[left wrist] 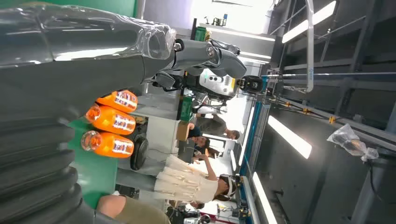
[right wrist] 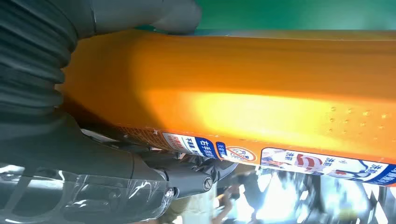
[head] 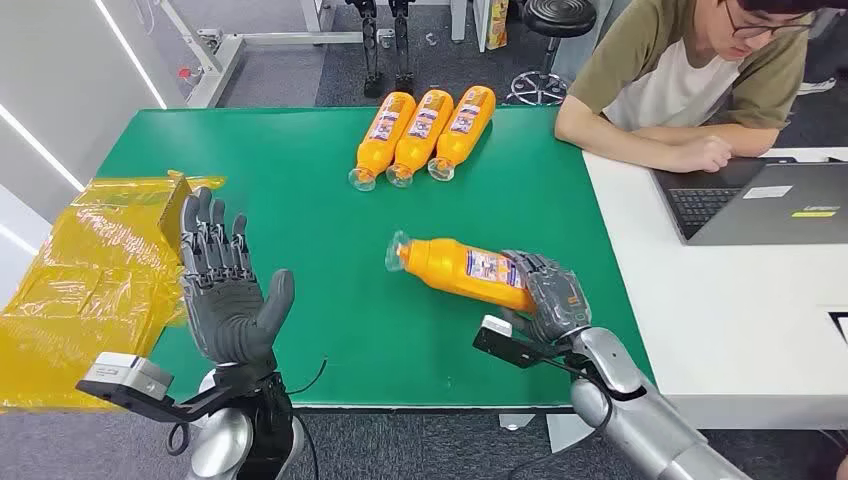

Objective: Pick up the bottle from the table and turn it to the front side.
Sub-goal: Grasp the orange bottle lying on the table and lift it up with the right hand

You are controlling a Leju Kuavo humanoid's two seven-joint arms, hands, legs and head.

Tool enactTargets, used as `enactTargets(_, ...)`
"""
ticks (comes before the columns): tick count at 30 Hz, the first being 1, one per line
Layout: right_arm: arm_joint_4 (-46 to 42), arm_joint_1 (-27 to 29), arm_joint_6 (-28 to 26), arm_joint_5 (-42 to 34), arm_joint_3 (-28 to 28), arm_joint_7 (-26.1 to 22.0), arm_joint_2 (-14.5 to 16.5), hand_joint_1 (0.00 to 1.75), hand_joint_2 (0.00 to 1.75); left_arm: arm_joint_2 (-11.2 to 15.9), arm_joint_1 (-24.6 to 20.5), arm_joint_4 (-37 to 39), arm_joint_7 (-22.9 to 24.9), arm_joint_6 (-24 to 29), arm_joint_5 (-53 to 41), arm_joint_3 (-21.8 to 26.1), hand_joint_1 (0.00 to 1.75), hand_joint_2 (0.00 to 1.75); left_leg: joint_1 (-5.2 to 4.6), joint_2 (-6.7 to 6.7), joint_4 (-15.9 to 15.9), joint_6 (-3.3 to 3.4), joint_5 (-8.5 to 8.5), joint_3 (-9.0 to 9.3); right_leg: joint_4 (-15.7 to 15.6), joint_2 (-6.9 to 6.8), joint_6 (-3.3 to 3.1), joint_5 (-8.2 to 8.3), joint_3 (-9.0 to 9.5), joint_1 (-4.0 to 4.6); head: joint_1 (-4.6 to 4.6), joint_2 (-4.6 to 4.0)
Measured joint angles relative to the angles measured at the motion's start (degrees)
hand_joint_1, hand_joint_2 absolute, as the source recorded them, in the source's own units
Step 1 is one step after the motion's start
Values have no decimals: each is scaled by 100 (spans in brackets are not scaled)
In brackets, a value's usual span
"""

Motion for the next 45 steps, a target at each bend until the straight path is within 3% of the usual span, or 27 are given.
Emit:
enactTargets(2,-103,120,-275,-265,-88,-219,129,175,175,-20,-8,29,2,17,1,-3,0,175,1,-5,-1,0,0,-1,0,-3,0,-3,0,2,1,0)
enactTargets(5,-557,576,-1041,-1074,-383,-1032,570,175,175,-58,-23,147,20,50,9,-36,0,175,1,-9,-5,-6,-4,-3,0,-5,-1,-10,0,3,0,0)
enactTargets(7,-904,911,-1183,-1272,-574,-1416,862,175,175,-67,-36,235,86,7,17,-86,0,175,1,-5,-6,-11,-9,-2,0,0,-3,-11,-2,3,0,0)
enactTargets(10,-1302,1319,-1188,-1340,-684,-1575,1185,175,175,-80,-67,344,278,-223,58,-164,0,175,0,-3,-6,-11,-11,-3,-1,0,-5,-15,-5,3,0,0)
enactTargets(15,-1594,1639,-1177,-1398,-623,-1510,1440,175,175,-80,-183,560,518,-714,-106,-334,0,175,-1,-1,-7,-10,-11,-5,-1,0,-4,-16,-5,1,2,0)
enactTargets(23,-1708,1685,-739,-1047,-255,-1004,1493,175,175,-51,-323,827,554,-1271,-367,-442,0,175,-1,0,-5,-11,-10,-3,0,0,-6,-13,-4,0,0,0)
enactTargets(30,-1782,1680,-187,-591,-46,-742,1493,167,175,-53,-411,906,552,-1596,-376,-479,0,175,0,0,-6,-11,-10,-4,0,0,-6,-14,-5,0,1,0)
enactTargets(39,-1812,1561,220,-157,32,-651,1493,172,175,-81,-575,1074,584,-1675,-472,-480,0,175,-1,0,-5,-10,-10,-4,0,0,-6,-13,-4,0,2,-1)
enactTargets(43,-1784,1469,349,-117,32,-618,1497,172,175,-108,-626,1129,585,-1674,-488,-480,175,175,-1,0,-5,-10,-10,-5,0,-1,-6,-13,-3,0,1,0)
enactTargets(45,-1779,1439,412,-93,32,-586,1498,172,175,-111,-629,1134,585,-1674,-480,-479,175,175,-1,0,-5,-10,-10,-5,0,-1,-6,-13,-4,0,0,0)
